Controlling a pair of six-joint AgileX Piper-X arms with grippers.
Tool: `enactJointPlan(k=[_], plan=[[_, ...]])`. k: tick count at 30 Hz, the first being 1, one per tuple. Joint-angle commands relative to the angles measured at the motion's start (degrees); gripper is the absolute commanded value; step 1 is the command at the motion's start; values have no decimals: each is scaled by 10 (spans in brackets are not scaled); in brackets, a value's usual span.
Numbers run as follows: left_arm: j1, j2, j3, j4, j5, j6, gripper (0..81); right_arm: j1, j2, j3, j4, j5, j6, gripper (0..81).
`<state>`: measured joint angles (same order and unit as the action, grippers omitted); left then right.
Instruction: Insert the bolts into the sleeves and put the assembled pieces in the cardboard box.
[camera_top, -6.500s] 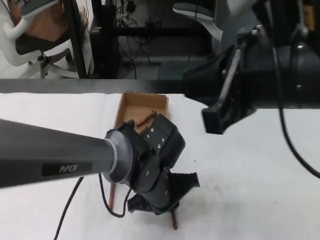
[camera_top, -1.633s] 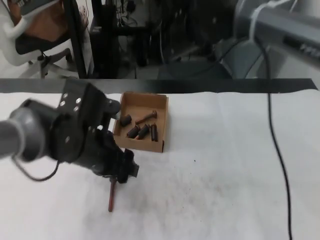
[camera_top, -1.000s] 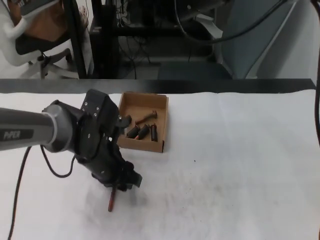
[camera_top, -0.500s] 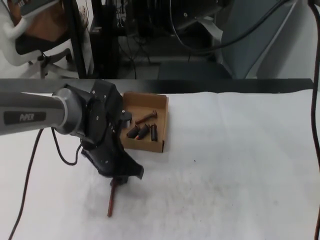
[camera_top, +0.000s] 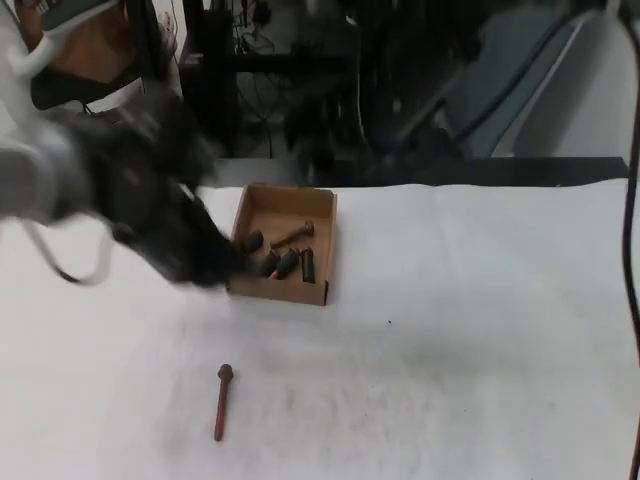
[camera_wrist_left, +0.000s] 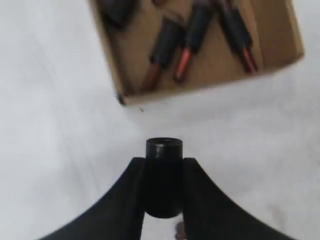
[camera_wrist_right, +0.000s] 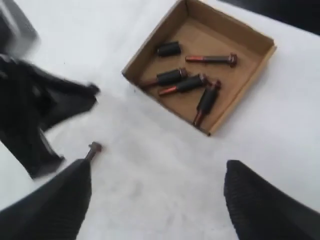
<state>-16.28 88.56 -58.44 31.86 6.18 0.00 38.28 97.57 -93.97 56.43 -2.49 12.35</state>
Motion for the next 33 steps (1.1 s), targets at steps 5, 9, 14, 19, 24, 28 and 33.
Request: enactJointPlan(k=[5, 9, 14, 19, 24, 28, 33], plan=[[125, -129, 75, -1, 41, 0, 17, 84, 46, 56, -109, 1, 47, 700], [154, -183, 165, -65, 182, 0, 17, 119, 105, 55, -126, 39, 75, 700], [113, -253, 285, -203, 253, 0, 17, 123, 174, 53, -129, 45, 116, 700], [83, -383, 361, -271, 230, -19, 17, 123, 209, 53, -146, 16, 117, 575], [92, -521, 395, -246, 191, -32, 17, 124, 215, 53, -191, 1, 123, 575], [92, -606, 411, -195, 191, -35, 17, 124, 216, 53, -230, 9, 138, 575], [92, -662, 410, -145, 191, -41, 17, 124, 224, 53, -233, 19, 140, 575]])
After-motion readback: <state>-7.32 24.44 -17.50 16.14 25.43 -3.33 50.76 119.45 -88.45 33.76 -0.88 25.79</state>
